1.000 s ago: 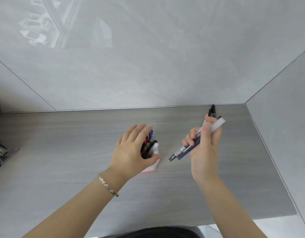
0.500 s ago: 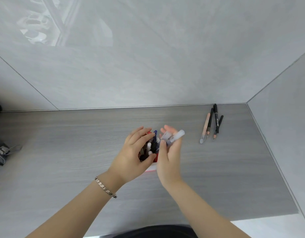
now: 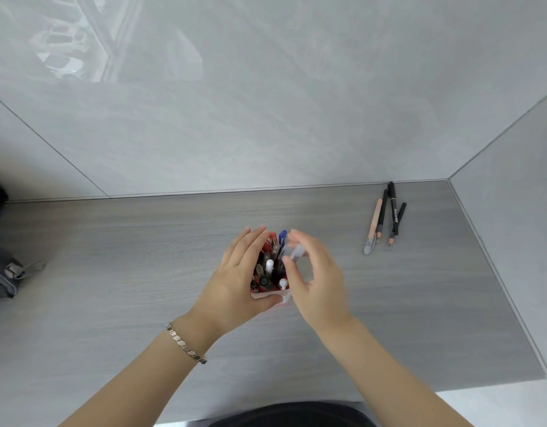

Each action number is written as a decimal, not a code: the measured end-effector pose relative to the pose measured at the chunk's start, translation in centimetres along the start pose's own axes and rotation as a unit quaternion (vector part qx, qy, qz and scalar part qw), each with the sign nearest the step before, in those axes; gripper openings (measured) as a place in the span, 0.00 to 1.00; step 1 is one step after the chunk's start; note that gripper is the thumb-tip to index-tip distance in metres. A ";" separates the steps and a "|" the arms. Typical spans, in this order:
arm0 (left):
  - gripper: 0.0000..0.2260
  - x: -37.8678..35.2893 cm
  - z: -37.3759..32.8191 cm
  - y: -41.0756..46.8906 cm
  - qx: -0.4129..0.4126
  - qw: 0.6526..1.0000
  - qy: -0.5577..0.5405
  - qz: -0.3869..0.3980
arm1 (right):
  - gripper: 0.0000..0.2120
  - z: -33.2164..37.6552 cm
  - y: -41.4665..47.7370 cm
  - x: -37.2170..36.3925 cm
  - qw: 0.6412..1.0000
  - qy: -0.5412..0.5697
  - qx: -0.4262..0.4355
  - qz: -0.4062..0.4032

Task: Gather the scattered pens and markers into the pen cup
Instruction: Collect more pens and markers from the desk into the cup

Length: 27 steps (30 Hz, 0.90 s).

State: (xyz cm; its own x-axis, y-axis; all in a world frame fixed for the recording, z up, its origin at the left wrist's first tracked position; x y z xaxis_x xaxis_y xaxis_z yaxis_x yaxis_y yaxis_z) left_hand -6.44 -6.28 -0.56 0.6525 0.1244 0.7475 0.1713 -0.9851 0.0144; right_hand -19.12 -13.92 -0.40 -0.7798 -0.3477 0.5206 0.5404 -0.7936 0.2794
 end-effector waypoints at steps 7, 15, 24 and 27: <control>0.42 0.1 -0.2 -0.1 0.019 0.999 -0.028 -0.006 | 0.21 -1.1 -1.6 1.7 0.996 -0.019 -0.063 0.056; 0.42 0.1 -0.3 0.0 0.026 0.999 -0.029 -0.011 | 0.24 -12.6 7.8 7.8 0.905 -0.252 -0.325 0.112; 0.39 0.0 -0.3 0.0 0.036 0.998 -0.052 -0.006 | 0.23 -14.3 8.7 5.5 0.846 -0.315 -0.407 0.139; 0.39 0.0 -0.3 0.0 0.039 0.997 -0.063 -0.004 | 0.24 -12.8 7.6 6.2 0.872 -0.300 -0.331 0.202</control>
State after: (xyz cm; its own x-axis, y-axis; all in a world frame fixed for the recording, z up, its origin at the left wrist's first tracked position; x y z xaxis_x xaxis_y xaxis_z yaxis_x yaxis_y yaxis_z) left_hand -6.67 -6.33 -0.33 0.7377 0.1508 0.6581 0.2301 -0.9725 -0.0351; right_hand -23.89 -28.50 -5.36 -0.1551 -0.4988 0.8527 0.2763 -0.8506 -0.4474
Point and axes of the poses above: each hand's wrist, its own y-axis towards the middle knuckle, its own x-axis out of the back of the hand, z = x × y, the point moved 1 cm from there along y, towards the middle knuckle, and after that the axes turned 3 degrees about z, right-handed, at the moved point
